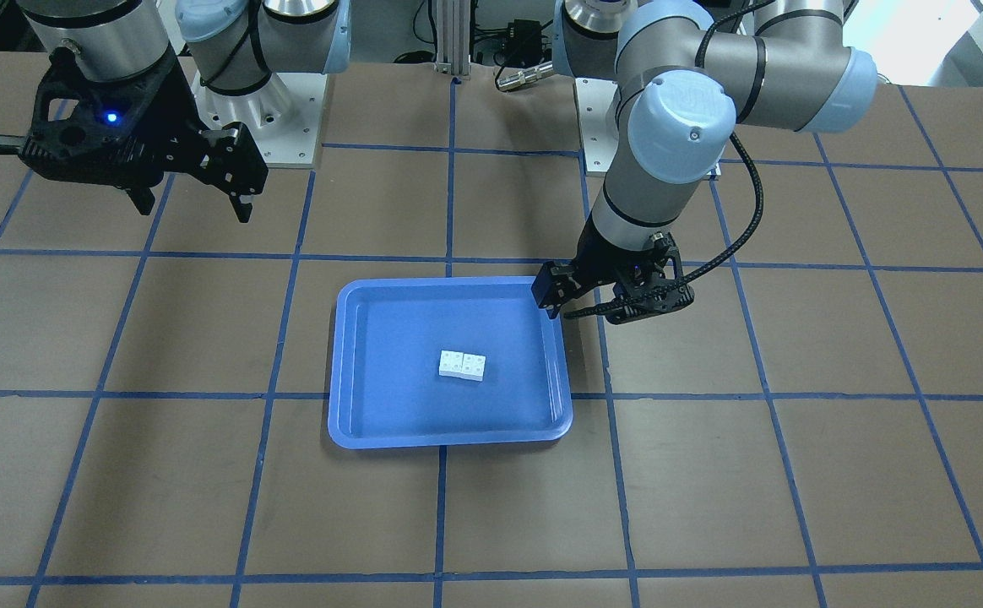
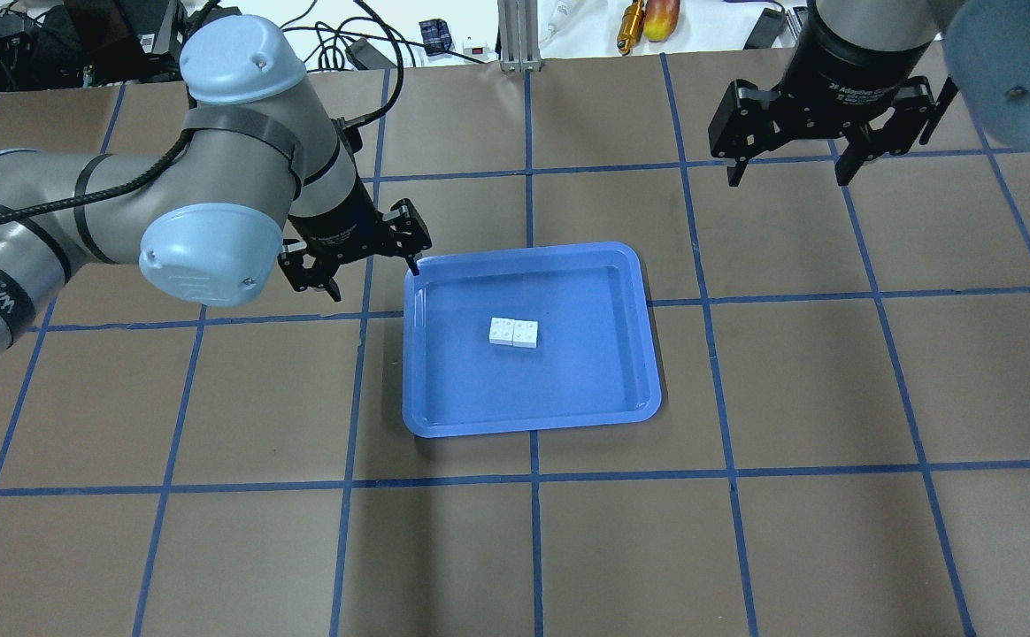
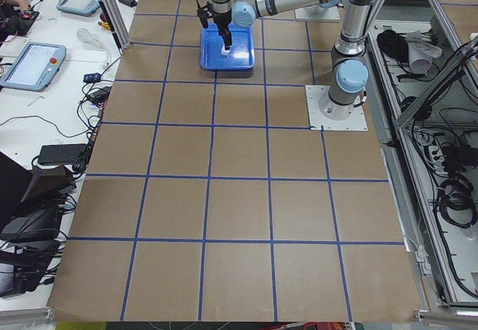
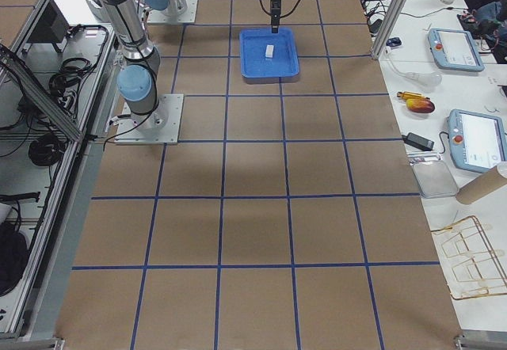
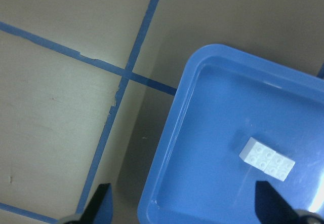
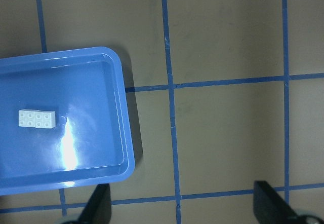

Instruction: Assemble white blocks and place on blue tray

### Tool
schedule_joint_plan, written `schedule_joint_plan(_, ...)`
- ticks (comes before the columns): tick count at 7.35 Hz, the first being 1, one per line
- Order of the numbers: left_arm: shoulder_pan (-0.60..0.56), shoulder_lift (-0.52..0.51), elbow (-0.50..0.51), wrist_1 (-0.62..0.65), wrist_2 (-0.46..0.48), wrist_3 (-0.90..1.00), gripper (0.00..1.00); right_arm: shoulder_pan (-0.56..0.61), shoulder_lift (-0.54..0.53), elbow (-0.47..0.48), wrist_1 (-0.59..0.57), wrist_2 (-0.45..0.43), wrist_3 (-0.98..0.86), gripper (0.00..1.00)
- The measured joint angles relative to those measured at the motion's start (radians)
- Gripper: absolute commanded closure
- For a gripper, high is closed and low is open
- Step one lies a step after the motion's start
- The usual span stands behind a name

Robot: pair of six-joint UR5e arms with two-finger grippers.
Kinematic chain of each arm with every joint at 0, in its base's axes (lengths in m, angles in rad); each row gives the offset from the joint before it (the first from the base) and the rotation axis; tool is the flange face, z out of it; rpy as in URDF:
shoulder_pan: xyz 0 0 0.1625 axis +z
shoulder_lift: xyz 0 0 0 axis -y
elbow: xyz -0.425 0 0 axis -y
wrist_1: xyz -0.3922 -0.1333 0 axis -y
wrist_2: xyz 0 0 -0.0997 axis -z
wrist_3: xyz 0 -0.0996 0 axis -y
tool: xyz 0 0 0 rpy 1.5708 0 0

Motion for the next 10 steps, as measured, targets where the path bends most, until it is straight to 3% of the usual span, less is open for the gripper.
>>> schedule_joint_plan(4,0.107,0.102,0.026,-0.168,0.003,0.328,0.00,0.000,0.000,0.004,0.000,0.002,0.001,0.00)
schedule_joint_plan(7,0.200,0.144,0.176,-0.381,0.001,0.410,0.00,0.000,0.000,0.005,0.000,0.002,0.001,0.00)
schedule_joint_plan(10,0.206,0.133,0.251,-0.354,-0.005,0.431,0.00,0.000,0.000,0.005,-0.001,0.001,-0.001,0.00)
